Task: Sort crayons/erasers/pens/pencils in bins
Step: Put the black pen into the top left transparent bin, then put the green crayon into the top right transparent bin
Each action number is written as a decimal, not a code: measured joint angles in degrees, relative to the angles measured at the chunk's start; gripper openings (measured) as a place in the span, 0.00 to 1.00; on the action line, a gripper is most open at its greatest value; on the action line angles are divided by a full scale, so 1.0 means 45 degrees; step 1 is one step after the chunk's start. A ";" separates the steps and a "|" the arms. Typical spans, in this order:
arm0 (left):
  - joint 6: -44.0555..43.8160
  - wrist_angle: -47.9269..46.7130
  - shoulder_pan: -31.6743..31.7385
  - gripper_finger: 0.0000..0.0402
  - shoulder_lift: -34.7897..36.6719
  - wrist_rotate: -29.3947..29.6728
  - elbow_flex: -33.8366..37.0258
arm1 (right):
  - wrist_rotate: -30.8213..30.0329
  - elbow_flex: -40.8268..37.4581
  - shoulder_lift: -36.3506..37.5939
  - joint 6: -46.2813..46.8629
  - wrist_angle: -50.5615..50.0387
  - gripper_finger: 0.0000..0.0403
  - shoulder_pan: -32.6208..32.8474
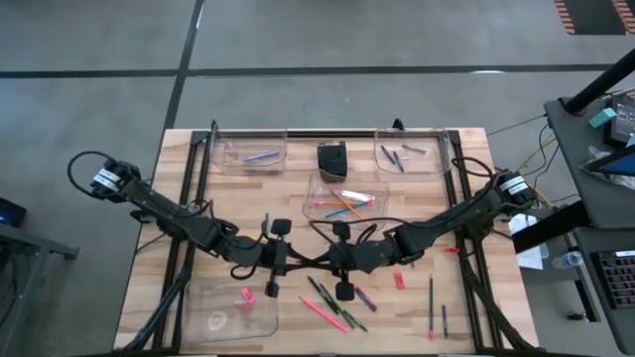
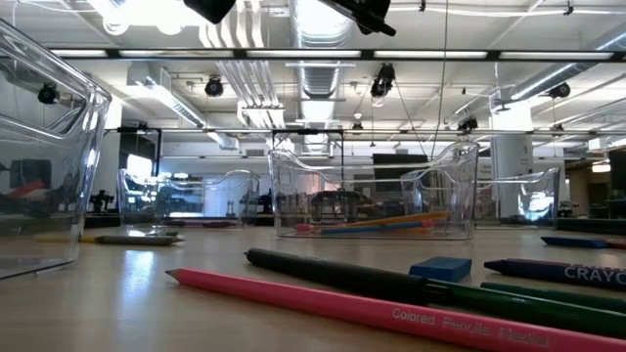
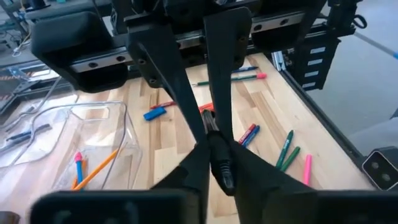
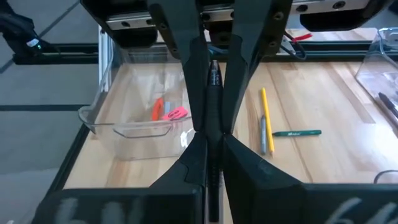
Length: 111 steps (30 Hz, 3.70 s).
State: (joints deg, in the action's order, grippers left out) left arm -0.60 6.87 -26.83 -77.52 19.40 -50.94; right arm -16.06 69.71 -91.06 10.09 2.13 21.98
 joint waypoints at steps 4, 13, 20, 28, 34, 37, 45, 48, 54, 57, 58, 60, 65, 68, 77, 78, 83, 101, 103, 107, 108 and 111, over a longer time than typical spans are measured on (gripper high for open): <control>0.0262 -0.0058 -0.0005 0.05 0.0015 0.0202 -0.0005 | -0.0079 0.0000 0.0017 -0.0040 -0.0025 0.05 -0.0005; 0.1116 -0.0493 0.0223 0.05 0.0516 0.0383 -0.0169 | -0.0499 0.0012 0.0050 -0.0252 -0.0166 0.25 -0.0017; 0.0822 -0.2599 -0.0118 0.05 0.2393 0.4361 -0.0202 | -0.2479 0.0978 0.0929 0.0982 -0.3261 0.46 0.0093; -0.2686 -0.8365 0.1330 0.05 0.4833 0.8879 0.0403 | -0.2868 0.1073 0.1671 0.3217 -0.5172 0.51 0.0847; -0.2601 -1.0457 0.6606 0.05 0.6282 0.4969 0.0417 | -0.3351 0.1069 0.1282 0.3618 -0.5189 0.51 0.1595; -0.1041 -0.9208 0.9609 0.05 0.6448 0.1982 0.0606 | -0.3607 0.1064 0.1047 0.3675 -0.5171 0.51 0.1782; -0.0119 -0.6615 1.4788 0.05 0.5536 -0.4231 0.1988 | -0.3806 0.1064 0.0830 0.3556 -0.5173 0.50 0.2190; -0.0364 -0.6638 1.5693 0.05 0.4936 -0.4461 0.2412 | -0.3811 0.1064 0.0838 0.3442 -0.5179 0.50 0.2291; -0.0814 -0.6217 1.6054 0.18 0.4036 -0.4524 0.2937 | -0.3811 0.1064 0.0864 0.3182 -0.5144 0.50 0.2273; -0.0738 -0.6190 1.6053 0.35 0.3915 -0.4528 0.2992 | -0.3811 0.1064 0.0864 0.2722 -0.5114 0.50 0.2282; -0.0739 -0.6143 1.6058 0.41 0.3928 -0.4422 0.2992 | -0.3811 0.1064 0.0864 0.2640 -0.5115 0.50 0.2283; -0.0762 -0.6032 1.6053 0.52 0.4087 -0.3785 0.2964 | -0.3790 0.1064 0.0864 0.2620 -0.5122 0.50 0.2288; -0.1212 -0.6292 1.5964 0.69 0.5306 -0.3481 0.2296 | -0.3804 0.1064 0.0844 0.2212 -0.5162 0.50 0.2278; -0.1826 -0.5753 1.5573 0.70 0.6680 -0.5842 0.2180 | -0.3796 0.1059 0.0825 0.1988 -0.5178 0.50 0.2283; -0.3913 0.2829 0.9393 0.63 1.0368 -0.6794 0.6323 | -0.3791 0.1059 0.0825 0.1972 -0.5188 0.50 0.2312; -0.3896 0.3614 0.8491 0.63 1.0506 -0.6047 0.6758 | -0.3792 0.1059 0.0825 0.1972 -0.5179 0.50 0.2312; -0.2376 0.5483 0.4047 0.59 1.0250 -0.1232 0.8007 | -0.3782 0.1054 0.0820 0.2003 -0.5178 0.50 0.2312; -0.0434 0.7068 0.0617 0.59 0.5286 0.1958 0.6005 | -0.3772 0.0991 0.0408 0.3432 -0.6333 0.50 0.2897; -0.0572 0.6971 0.0617 0.59 0.5159 0.1994 0.5792 | -0.3767 0.0921 0.0408 0.3379 -0.6196 0.50 0.3090; -0.0781 0.6888 0.0622 0.59 0.4922 0.2050 0.5654 | -0.3753 0.0442 0.0422 0.2851 -0.4983 0.50 0.3393; -0.0791 0.6906 0.0627 0.59 0.4898 0.2050 0.5649 | -0.3747 0.0241 0.0422 0.2725 -0.4594 0.50 0.3473; -0.1299 0.6526 0.0627 0.59 0.4817 0.2041 0.5652 | -0.3697 -0.0470 0.0422 0.2513 -0.3380 0.50 0.3568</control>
State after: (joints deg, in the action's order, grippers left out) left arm -6.45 36.24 -24.01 -55.84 28.58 -25.50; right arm -32.70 67.60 -89.17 21.40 -13.08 38.04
